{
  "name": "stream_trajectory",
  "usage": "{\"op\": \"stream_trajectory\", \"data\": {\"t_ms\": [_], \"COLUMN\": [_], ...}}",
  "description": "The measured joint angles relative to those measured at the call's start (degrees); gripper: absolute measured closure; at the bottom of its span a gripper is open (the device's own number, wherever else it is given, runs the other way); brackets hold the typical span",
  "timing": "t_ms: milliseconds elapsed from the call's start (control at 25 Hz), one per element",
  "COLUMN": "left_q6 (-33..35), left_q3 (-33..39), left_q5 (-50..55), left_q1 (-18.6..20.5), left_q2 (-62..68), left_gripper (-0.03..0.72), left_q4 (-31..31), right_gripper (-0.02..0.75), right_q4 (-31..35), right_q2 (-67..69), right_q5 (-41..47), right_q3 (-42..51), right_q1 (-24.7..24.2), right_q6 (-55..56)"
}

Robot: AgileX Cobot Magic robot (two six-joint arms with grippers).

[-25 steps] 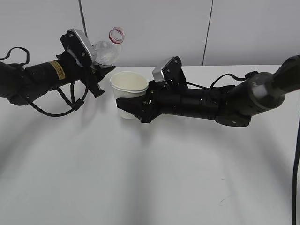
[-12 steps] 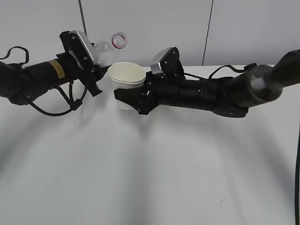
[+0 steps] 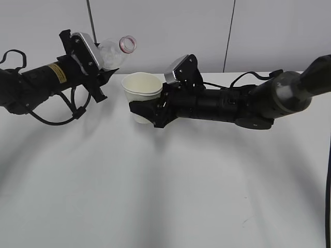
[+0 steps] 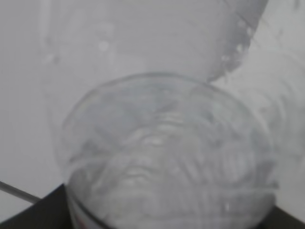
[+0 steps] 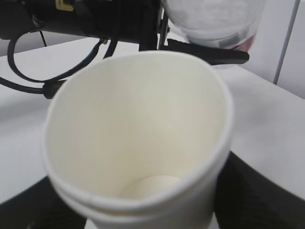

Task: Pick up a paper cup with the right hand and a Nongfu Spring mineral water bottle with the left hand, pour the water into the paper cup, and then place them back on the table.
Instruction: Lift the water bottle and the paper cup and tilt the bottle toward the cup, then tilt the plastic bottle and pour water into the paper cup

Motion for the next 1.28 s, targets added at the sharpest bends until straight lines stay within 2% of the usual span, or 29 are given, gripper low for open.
{"op": "stream_trajectory", "data": {"t_ms": [400,1280], "left_q6": [5.98,14.53], "left_q3": [-0.26,-0.37], "left_q5": [-0.32,-0.39], "left_q1": [0.01,0.06], "left_q2": [0.0,0.0], "left_gripper": [0.288,0.288], "left_q4": [0.0,-0.15], "right_gripper": [0.227,0.227], "right_q4": [0.0,0.0], "right_q2": [0.0,0.0], "right_q5": [0.87,1.93], "right_q3": [0.0,-0.03], "right_q1": [0.0,0.0], "right_q6": [0.11,0.11]}}
